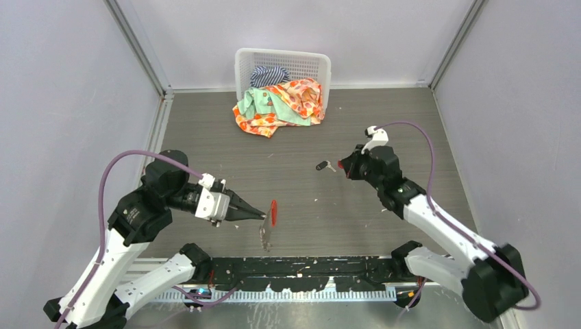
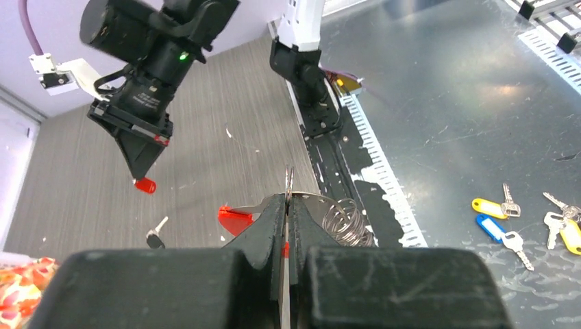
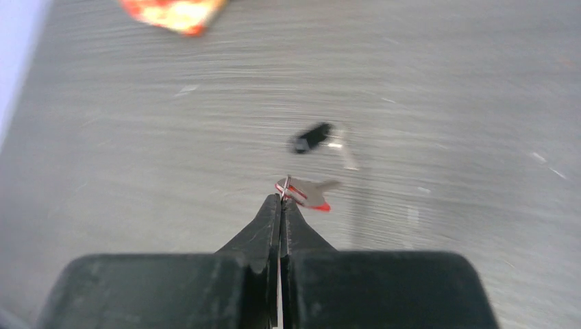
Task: Put the keys on the keyring
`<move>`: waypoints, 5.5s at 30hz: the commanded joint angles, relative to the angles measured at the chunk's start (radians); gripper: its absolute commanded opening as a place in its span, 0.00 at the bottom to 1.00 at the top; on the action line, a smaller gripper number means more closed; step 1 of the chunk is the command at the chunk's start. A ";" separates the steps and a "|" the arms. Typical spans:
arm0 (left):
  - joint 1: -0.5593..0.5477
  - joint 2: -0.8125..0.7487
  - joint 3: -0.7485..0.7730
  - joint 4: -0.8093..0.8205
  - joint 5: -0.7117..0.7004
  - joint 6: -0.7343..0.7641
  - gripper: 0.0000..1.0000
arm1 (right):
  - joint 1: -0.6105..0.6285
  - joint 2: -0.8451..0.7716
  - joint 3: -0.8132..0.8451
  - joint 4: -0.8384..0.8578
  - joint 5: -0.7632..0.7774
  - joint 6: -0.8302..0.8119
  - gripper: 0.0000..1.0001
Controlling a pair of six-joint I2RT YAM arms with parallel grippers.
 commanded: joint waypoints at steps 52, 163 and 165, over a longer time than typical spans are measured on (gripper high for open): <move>0.003 0.133 -0.094 0.621 0.232 -0.756 0.00 | 0.645 -0.048 0.875 -0.812 -0.719 -1.398 0.01; 0.003 0.131 -0.064 0.500 0.297 -0.606 0.00 | 0.790 -0.050 0.772 -0.544 -0.496 -1.329 0.01; 0.003 0.130 -0.062 0.497 0.299 -0.604 0.00 | 0.787 -0.054 0.765 -0.537 -0.503 -1.317 0.01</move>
